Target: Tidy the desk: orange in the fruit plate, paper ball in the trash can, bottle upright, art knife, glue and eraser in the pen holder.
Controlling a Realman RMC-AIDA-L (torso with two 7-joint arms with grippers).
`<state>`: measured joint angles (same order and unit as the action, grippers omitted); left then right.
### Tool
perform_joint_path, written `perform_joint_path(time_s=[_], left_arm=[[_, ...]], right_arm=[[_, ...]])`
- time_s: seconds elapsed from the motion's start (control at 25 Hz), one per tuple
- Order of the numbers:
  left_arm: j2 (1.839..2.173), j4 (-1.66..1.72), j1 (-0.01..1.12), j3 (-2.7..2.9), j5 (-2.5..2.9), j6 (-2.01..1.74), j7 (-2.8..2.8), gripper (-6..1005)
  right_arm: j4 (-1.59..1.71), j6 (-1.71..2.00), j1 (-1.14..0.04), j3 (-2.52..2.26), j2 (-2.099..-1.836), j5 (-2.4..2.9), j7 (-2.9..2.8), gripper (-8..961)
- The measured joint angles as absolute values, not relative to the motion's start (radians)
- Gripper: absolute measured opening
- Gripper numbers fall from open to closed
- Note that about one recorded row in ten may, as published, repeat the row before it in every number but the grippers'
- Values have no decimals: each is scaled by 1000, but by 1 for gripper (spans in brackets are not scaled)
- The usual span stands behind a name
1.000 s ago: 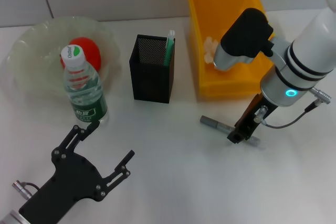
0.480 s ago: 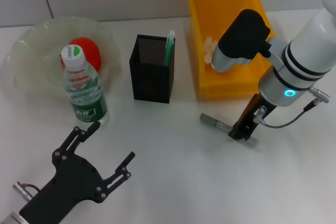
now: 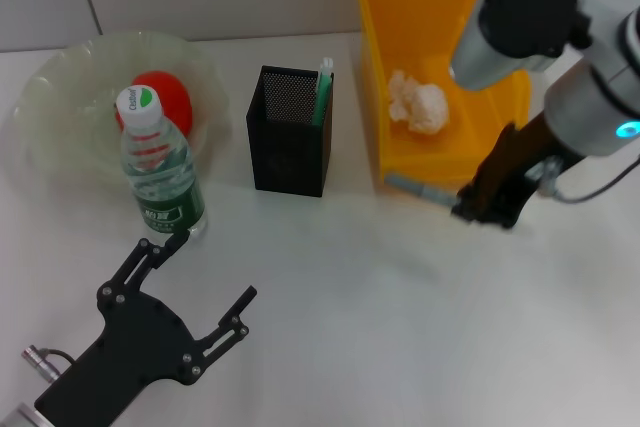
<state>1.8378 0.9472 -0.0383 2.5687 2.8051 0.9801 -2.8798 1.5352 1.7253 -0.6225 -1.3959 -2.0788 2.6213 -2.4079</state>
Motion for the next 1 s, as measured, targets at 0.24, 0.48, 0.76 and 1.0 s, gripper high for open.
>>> perform_joint_path(time_s=[0.24, 0.48, 0.76, 1.0], left_arm=[[1844, 946, -36, 2570, 2804, 984, -2879, 833], [1858, 946, -33, 2570, 2804, 985, -2879, 833], [1872, 942, -31, 2569, 2801, 985, -2879, 834], [1882, 942, -33, 2581, 2801, 988, -2879, 833]], right_arm=[[1784, 1706, -565, -1444, -2085, 2763, -2246, 137], [1849, 1620, -529, -1550, -2087, 2878, -2117, 136], [1856, 1520, -518, -1607, -2087, 2918, -1928, 134], [1889, 1474, -517, -1624, -2087, 2920, -1784, 134]])
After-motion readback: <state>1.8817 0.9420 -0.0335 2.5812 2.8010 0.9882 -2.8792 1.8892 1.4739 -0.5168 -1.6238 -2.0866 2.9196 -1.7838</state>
